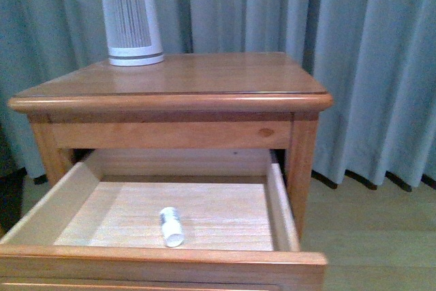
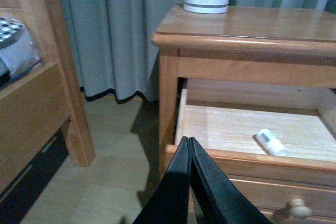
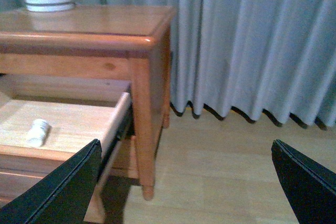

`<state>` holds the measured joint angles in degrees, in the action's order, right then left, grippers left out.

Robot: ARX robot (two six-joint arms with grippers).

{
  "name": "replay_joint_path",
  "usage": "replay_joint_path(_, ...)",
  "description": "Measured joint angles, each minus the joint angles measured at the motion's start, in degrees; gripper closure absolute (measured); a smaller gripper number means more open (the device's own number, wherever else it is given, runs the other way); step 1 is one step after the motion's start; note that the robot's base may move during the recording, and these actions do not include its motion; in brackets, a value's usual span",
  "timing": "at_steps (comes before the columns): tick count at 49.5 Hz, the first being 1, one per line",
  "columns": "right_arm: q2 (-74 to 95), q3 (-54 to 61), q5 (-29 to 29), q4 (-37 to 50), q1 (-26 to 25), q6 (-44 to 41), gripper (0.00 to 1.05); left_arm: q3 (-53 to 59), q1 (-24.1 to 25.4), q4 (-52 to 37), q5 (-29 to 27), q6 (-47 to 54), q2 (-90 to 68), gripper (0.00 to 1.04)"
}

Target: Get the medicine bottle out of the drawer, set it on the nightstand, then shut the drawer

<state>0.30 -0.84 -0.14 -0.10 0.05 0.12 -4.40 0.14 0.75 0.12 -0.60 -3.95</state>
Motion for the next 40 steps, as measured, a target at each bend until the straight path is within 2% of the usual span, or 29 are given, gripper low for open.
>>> replay_joint_path(34, -0.1, 0.0, -0.1, 0.0, 0.0, 0.0, 0.07, 3.9, -0.1, -0.5, -0.2, 0.0, 3.6, 1.01)
replay_joint_path(35, 0.6, -0.3, -2.2, -0.9, -0.5, 1.2, 0.07, 3.9, -0.1, -0.5, -0.2, 0.0, 3.6, 1.01)
replay_joint_path(38, 6.6, -4.0, -13.3, -7.6, -4.1, 7.5, 0.07, 3.9, -0.1, -0.5, -0.2, 0.0, 3.6, 1.01)
replay_joint_path(40, 11.1, -6.2, -17.4, -8.2, -4.8, 10.9, 0.07, 3.9, -0.1, -0.5, -0.1, 0.0, 3.6, 1.01)
